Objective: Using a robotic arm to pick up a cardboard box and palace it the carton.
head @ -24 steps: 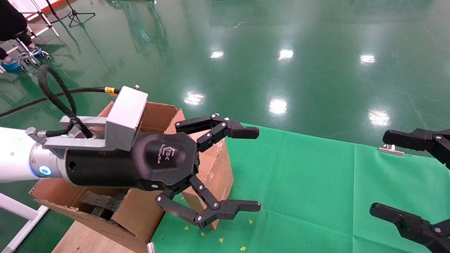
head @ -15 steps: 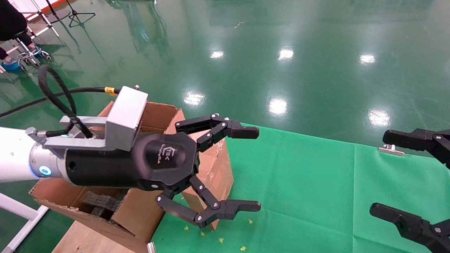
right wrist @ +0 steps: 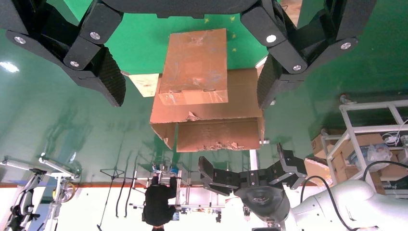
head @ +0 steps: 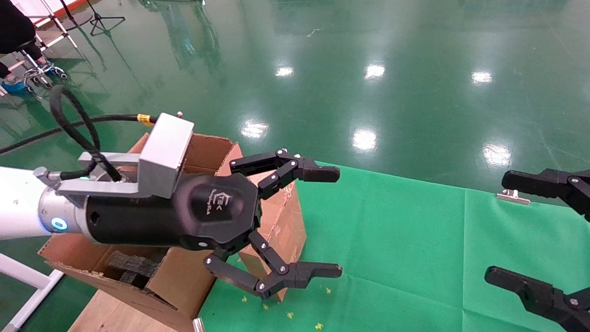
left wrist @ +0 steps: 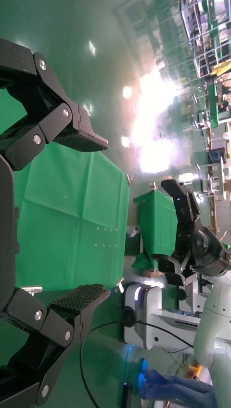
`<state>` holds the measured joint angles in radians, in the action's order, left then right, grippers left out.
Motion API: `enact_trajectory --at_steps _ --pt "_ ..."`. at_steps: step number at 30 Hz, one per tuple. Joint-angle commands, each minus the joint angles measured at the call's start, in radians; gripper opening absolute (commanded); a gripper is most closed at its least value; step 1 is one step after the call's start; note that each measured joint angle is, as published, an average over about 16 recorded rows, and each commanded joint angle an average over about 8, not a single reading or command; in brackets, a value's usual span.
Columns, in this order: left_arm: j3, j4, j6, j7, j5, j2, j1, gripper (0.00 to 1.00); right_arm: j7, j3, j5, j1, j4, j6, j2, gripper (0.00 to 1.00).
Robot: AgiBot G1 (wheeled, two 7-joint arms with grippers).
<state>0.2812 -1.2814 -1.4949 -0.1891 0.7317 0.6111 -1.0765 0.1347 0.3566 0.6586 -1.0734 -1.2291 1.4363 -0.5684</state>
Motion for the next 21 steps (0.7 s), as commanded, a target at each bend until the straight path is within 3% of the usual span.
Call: enact_trajectory --at_steps 1,9,21 --pt "0.000 0.000 0.000 0.000 0.000 0.000 0.000 1.00 0.000 0.000 0.000 0.000 0.000 0.000 0.000 0.00" --pt "0.018 -0.009 -0.008 -0.038 0.034 -0.019 -0.020 1.00 0.000 0.000 0.000 0.000 0.000 0.000 0.000 0.00" --pt "0.147 -0.061 -0.024 -0.366 0.292 -0.095 -0.223 1.00 0.000 0.000 0.000 0.000 0.000 0.000 0.000 0.00"
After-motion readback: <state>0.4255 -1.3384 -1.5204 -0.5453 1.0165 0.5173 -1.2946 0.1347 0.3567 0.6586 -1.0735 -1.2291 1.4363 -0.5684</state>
